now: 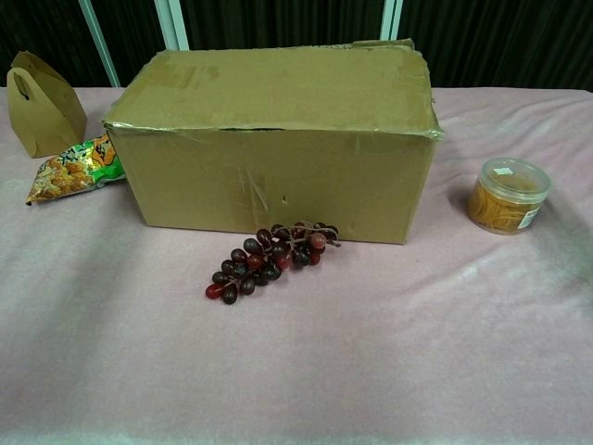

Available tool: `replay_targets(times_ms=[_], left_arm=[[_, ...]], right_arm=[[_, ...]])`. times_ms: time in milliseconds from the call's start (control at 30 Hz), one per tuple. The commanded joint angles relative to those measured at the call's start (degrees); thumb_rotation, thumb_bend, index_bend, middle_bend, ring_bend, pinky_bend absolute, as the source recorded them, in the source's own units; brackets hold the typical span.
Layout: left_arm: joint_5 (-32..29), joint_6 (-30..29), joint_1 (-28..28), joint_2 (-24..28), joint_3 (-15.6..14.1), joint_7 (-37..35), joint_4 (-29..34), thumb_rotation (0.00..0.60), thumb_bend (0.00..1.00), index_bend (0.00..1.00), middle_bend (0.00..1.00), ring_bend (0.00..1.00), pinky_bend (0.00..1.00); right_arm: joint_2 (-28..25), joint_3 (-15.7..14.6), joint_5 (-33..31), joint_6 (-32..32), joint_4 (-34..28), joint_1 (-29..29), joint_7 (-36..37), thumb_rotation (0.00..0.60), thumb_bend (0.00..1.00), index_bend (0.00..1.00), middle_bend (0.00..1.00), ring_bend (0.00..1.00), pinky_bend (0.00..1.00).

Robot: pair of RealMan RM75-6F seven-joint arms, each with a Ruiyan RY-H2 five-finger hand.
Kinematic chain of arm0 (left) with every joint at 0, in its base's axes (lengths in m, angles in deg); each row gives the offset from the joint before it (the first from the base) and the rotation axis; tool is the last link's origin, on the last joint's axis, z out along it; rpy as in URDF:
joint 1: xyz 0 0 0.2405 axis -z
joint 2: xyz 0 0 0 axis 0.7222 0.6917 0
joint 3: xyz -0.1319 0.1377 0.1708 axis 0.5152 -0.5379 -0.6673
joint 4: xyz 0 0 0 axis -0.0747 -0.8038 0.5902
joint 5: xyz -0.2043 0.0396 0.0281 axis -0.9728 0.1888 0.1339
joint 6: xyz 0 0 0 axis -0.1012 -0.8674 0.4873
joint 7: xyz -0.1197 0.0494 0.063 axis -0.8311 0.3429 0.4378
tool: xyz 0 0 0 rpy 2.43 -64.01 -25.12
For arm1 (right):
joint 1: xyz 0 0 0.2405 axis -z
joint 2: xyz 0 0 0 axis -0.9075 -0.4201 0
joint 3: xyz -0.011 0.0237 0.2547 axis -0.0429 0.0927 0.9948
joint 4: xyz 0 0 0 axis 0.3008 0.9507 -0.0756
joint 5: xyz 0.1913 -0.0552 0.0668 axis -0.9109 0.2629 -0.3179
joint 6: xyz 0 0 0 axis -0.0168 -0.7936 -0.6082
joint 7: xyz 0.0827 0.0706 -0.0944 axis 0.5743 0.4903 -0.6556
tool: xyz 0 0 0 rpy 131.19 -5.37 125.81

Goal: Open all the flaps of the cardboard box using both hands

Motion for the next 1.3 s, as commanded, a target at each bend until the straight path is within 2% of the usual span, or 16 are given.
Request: replay_targets(times_ms=[33,200,300,367,467,567,733,867,1033,1300], left_arm=[[6.65,-6.97,-7.81,0.53,-5.82,-6.45,0.42,0.600,0.18,0.00,0.00,0.00,0.00],[9.32,-9.32,-12.57,-2.83,-8.58,-11.01,-5.11,0.600,0.19,0.00,0.00,0.00,0.00],[9.34,-8.56,-13.93,-4.09,-8.94,-13.20,-6.90,0.600,0.19,0.00,0.00,0.00,0.00],[9.92,-8.25,-14.13,-4.46,-8.70,-14.11,-7.80,0.600,0.19,0.00,0.00,0.00,0.00],[10.71,-7.86,-14.23,-4.81,-8.31,-14.90,-8.79,0.600,0.19,0.00,0.00,0.00,0.00],[10.92,-6.98,-14.46,-5.04,-7.99,-15.85,-9.31,0.600,0.19,0.00,0.00,0.00,0.00],[10.57,-5.29,-14.83,-4.69,-7.04,-17.74,-9.21,0.600,0.19,0.00,0.00,0.00,0.00],[10.51,-4.38,-15.08,-4.35,-6.42,-18.59,-8.99,0.600,0.19,0.00,0.00,0.00,0.00],[10.46,-3.83,-15.29,-4.26,-5.88,-18.82,-8.97,0.600,0.19,0.00,0.00,0.00,0.00],[10.14,-2.62,-15.68,-4.16,-4.96,-18.87,-8.90,0.600,0.19,0.00,0.00,0.00,0.00]], right_arm=[[-0.51,2.14,-0.06,1.79,-3.49,-2.89,-3.06,0.600,0.23,0.00,0.00,0.00,0.21],[-3.63,6.78,-6.71,9.10,-12.31,-8.61,-7.17,0.600,0.26,0.00,0.00,0.00,0.21],[-4.92,10.89,-13.19,14.24,-17.23,-13.72,-9.64,0.600,0.40,0.00,0.00,0.00,0.21],[-5.36,13.14,-17.70,16.88,-18.92,-16.96,-11.50,0.600,0.54,0.00,0.00,0.00,0.21],[-5.18,15.64,-23.26,19.51,-19.94,-21.32,-13.65,0.600,0.71,0.00,0.01,0.00,0.21],[-4.08,17.70,-29.34,21.66,-19.40,-26.39,-15.96,0.600,0.81,0.03,0.04,0.01,0.22],[-0.06,19.72,-41.34,24.25,-14.79,-36.00,-19.61,0.600,0.82,0.18,0.13,0.09,0.23],[3.88,19.88,-49.34,24.39,-8.80,-42.63,-22.19,0.600,0.82,0.22,0.18,0.13,0.23],[6.34,19.76,-53.76,24.10,-5.50,-46.00,-22.47,0.600,0.82,0.24,0.21,0.16,0.27],[9.40,18.32,-58.95,24.04,-0.24,-50.12,-22.74,0.600,0.82,0.24,0.23,0.19,0.27]])
